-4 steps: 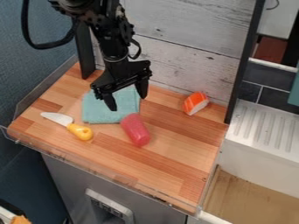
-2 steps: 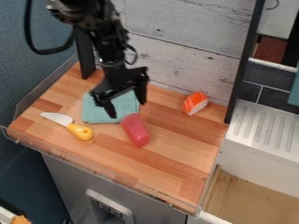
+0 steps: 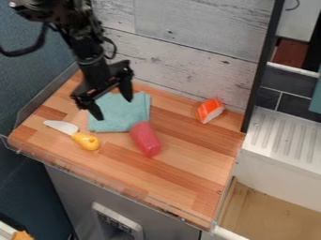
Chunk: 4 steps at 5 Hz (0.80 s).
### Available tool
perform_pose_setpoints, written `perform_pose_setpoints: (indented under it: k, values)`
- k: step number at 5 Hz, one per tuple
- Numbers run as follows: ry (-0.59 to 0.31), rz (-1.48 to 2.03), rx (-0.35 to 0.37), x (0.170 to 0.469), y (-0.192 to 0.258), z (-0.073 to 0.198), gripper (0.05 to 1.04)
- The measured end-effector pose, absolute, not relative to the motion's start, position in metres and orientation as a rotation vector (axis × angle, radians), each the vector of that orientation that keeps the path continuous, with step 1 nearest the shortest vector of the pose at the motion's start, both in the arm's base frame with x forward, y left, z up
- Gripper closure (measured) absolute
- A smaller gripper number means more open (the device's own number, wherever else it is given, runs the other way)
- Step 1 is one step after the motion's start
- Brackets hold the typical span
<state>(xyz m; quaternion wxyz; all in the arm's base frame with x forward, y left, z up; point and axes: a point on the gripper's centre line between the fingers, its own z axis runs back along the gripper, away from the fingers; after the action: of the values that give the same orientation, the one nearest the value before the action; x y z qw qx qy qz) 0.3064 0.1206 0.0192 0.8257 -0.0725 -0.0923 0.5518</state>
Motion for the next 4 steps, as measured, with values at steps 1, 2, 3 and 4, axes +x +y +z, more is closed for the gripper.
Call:
perform_pose_setpoints:
  k: [1, 2, 3, 4]
  values:
    - [-0.214, 1.242, -0.073, 0.296, 0.135, 0.014, 0.083]
    - [-0.221, 1.288, -0.01, 0.288, 0.142, 0.011, 0.083]
    - [-0.157, 1.305, 0.051, 0.282, 0.148, -0.008, 0.083]
    - [-0.117, 1.325, 0.08, 0.278, 0.157, -0.024, 0.083]
